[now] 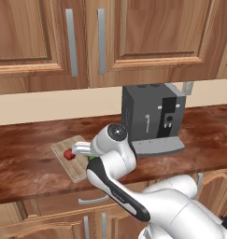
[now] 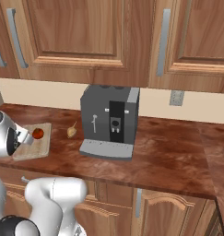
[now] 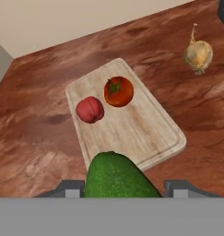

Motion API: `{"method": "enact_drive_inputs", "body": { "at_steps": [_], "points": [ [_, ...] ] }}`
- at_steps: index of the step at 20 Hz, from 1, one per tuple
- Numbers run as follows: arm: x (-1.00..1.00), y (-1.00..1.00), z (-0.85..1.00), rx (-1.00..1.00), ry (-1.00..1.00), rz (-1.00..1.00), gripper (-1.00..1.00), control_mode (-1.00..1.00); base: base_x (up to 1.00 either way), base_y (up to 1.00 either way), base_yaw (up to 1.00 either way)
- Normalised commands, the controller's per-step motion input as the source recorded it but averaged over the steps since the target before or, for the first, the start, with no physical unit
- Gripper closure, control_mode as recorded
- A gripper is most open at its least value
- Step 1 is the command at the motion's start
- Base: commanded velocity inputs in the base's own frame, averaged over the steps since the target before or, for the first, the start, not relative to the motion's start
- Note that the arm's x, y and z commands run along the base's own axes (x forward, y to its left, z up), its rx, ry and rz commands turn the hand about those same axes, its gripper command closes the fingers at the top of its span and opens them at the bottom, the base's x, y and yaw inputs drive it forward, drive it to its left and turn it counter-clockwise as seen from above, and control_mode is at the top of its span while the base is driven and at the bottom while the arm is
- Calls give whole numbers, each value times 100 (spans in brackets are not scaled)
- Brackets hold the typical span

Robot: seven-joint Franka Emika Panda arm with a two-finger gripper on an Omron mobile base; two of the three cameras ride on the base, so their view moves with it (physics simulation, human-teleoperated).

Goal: Place the avocado, onion, tomato, and bell pepper on the cutting board.

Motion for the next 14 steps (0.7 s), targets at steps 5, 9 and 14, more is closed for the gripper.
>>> {"method": "enact_drive_inputs", "body": {
  "at_steps": [5,9,14],
  "points": [
    [12,1,-3,0,1,0,100,-100,0,0,0],
    [25,6,-12,0,5,0,100,-100,0,0,0],
    [35,12,-18,0,9,0,100,-100,0,0,0]
  ]
}}
